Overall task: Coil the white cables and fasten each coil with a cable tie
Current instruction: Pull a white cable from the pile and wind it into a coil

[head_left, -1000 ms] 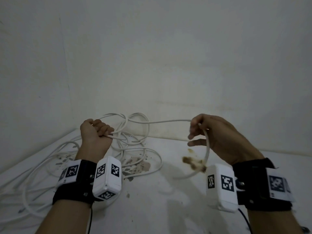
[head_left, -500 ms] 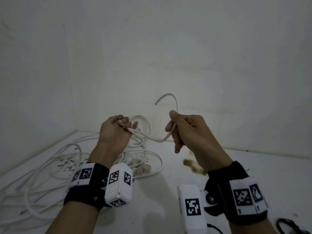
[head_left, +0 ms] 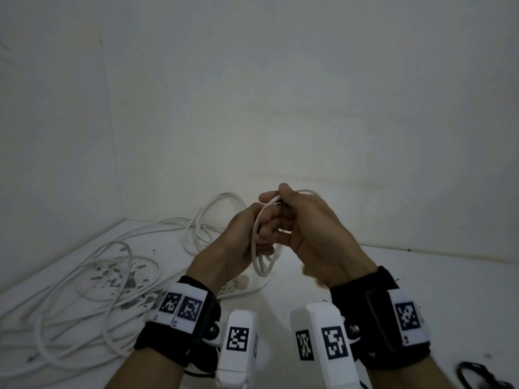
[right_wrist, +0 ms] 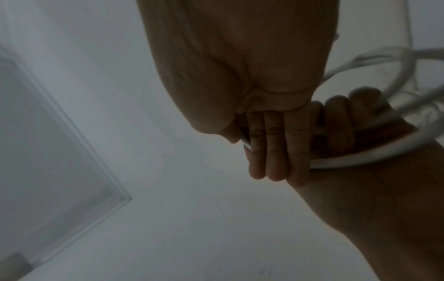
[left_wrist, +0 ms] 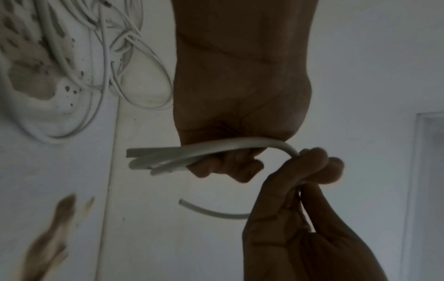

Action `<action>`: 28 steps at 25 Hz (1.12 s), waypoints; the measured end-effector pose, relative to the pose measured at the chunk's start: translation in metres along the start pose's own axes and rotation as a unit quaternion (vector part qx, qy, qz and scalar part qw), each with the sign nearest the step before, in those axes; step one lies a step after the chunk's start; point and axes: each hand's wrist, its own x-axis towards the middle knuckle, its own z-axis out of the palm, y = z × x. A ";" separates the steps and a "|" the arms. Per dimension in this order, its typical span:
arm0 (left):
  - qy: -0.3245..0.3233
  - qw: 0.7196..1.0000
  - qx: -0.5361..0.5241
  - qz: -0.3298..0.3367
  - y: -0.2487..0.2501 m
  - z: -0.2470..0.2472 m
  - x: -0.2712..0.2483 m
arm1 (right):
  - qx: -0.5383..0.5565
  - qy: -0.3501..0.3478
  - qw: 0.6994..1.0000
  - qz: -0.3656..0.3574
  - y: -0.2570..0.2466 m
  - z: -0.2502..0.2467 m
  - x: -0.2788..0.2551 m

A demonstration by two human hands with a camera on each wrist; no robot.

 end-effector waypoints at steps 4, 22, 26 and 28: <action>-0.011 0.999 -0.007 -0.039 0.000 -0.005 0.003 | 0.018 0.043 0.998 -0.032 -0.001 -0.019 0.005; 0.052 0.994 0.077 -0.053 0.002 -0.019 0.008 | -0.309 0.249 0.916 -0.066 -0.015 -0.060 -0.004; 0.035 0.997 0.010 -0.067 0.008 -0.028 0.006 | -0.422 0.190 0.885 -0.058 -0.024 -0.076 -0.007; 0.010 0.996 -0.041 -0.081 0.010 -0.029 0.004 | -0.464 0.094 0.880 0.019 -0.017 -0.075 -0.007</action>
